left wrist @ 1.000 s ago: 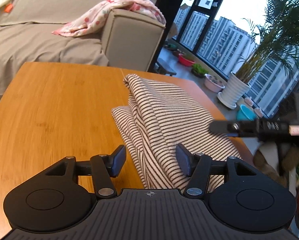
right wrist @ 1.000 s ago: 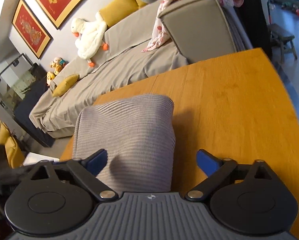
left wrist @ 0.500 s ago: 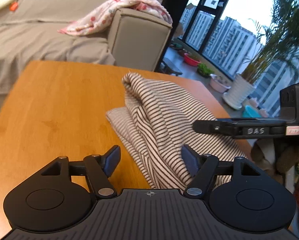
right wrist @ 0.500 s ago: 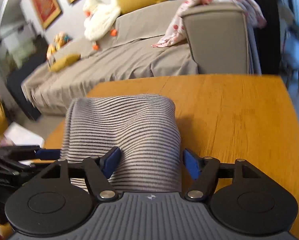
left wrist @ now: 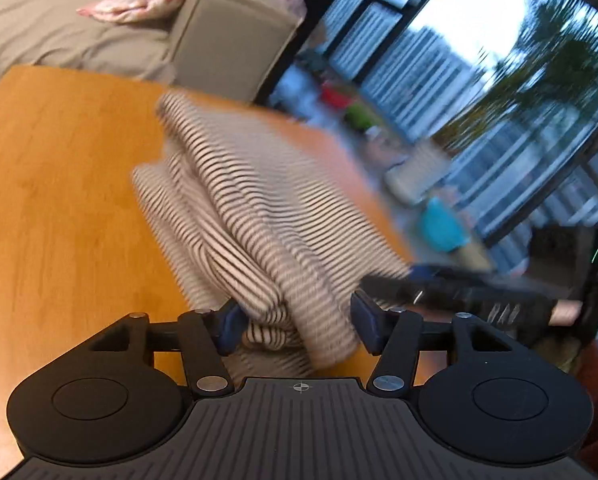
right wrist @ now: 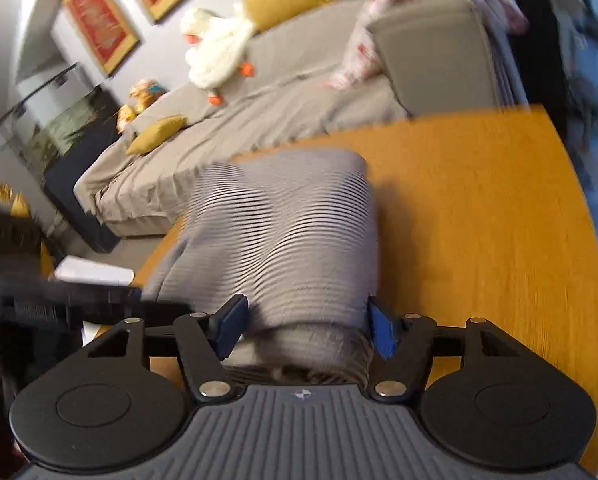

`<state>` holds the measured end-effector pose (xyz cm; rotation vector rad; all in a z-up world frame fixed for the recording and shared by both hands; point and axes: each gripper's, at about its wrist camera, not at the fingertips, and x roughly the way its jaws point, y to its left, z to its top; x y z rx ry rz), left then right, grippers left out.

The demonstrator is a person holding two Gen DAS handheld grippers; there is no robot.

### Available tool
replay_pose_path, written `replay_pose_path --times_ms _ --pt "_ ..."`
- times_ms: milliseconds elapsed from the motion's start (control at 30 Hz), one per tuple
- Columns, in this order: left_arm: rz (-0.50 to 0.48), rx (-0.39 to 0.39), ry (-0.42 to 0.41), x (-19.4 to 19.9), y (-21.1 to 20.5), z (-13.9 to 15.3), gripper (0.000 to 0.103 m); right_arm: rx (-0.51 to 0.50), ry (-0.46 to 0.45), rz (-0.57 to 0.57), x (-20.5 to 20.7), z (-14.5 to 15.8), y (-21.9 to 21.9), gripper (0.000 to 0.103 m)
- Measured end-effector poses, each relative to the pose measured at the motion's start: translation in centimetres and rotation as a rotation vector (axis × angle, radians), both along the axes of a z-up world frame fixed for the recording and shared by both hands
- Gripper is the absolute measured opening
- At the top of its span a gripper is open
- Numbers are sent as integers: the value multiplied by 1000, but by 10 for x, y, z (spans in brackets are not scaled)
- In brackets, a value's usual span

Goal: Fold clothes

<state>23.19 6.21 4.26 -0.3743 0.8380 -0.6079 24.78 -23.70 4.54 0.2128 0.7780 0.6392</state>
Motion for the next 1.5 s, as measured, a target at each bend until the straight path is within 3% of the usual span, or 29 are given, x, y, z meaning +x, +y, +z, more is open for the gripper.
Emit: replay_pose_path --times_ms 133,233,333,467,567,633,733,833,867,933,1033,1200,1233,1333,1500 --pt "2 92 60 -6 7 -17 57 -117 -9 39 -7 0 12 65" --pt "-12 167 90 -12 9 -28 58 -139 3 53 -8 -9 10 67" --pt "-2 186 -46 -14 14 6 59 -142 -4 58 -9 -8 9 68" --pt "32 94 -235 5 15 56 63 -148 -28 71 -8 -3 11 73" --pt "34 45 -295 37 -3 62 75 -151 -39 73 -6 -2 14 78" --pt "48 124 -248 65 -17 40 71 -156 -44 73 -7 -1 16 78" --pt "61 212 -96 92 -20 -12 63 -159 -61 69 -11 3 9 83" --pt "94 175 -122 78 -9 -6 67 -118 -53 31 -4 9 -5 86" --pt "110 160 -125 70 -5 2 72 -88 -42 15 3 11 -11 86" --pt "122 145 -136 51 1 15 93 -16 -15 -17 17 15 -22 86" --pt "95 146 -73 34 -1 12 94 19 47 -14 34 4 -19 88" --pt "60 168 59 33 -15 -32 91 60 154 3 60 -19 -10 89" --pt "63 156 62 34 -16 -39 88 69 175 6 65 -23 -9 88" --pt "49 127 49 41 -13 -44 78 77 182 57 74 -28 2 73" --pt "114 140 6 47 16 -48 75 37 140 97 101 -27 48 73"
